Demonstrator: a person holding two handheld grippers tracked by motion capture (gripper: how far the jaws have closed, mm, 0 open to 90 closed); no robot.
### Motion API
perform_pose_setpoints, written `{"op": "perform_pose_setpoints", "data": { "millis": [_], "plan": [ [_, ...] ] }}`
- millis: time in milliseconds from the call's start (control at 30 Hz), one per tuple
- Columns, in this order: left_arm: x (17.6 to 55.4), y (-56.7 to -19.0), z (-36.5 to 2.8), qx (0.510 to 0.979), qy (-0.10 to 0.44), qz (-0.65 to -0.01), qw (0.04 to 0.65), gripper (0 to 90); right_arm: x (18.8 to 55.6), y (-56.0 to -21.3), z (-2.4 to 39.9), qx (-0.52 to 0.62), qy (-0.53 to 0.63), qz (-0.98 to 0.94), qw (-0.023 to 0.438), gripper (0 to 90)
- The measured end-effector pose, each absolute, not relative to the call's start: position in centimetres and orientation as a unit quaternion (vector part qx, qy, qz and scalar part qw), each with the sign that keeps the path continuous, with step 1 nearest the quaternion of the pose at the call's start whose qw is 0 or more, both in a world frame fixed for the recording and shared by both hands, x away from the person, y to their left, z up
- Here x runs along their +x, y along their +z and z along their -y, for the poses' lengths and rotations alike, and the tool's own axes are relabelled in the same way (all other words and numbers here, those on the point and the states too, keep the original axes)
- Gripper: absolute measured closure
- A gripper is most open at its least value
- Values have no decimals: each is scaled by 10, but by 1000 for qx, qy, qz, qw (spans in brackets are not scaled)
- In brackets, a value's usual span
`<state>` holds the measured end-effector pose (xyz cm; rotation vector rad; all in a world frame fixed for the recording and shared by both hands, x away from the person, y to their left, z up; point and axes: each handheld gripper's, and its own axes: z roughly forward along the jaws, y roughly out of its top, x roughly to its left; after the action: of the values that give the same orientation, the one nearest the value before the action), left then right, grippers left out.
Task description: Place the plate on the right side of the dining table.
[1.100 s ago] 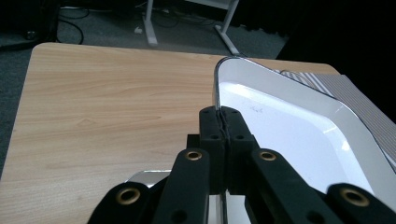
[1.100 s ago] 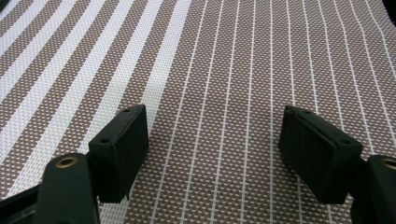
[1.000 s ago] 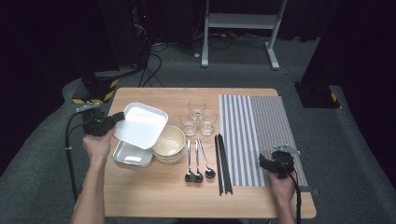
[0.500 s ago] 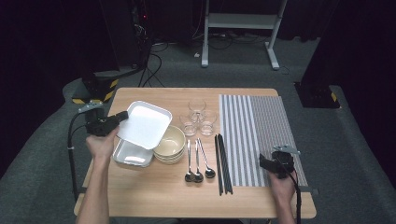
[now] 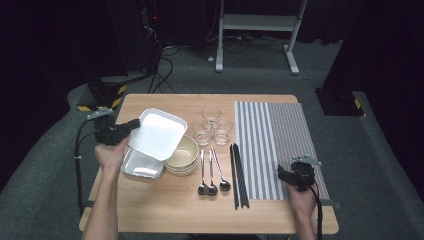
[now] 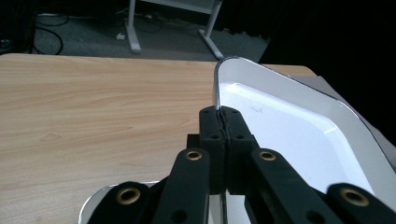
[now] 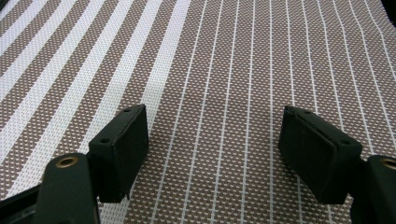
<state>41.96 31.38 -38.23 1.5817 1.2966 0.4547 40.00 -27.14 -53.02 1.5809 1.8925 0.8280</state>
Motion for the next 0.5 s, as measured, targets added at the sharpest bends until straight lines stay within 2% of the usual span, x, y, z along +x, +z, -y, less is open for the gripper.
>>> {"op": "perform_pose_setpoints", "data": {
  "millis": [500],
  "plan": [
    [431, -379, -292, 673, 176, -518, 498, 888, 400, -530, 271, 586, 307, -701, 267, 241]
  ]
}}
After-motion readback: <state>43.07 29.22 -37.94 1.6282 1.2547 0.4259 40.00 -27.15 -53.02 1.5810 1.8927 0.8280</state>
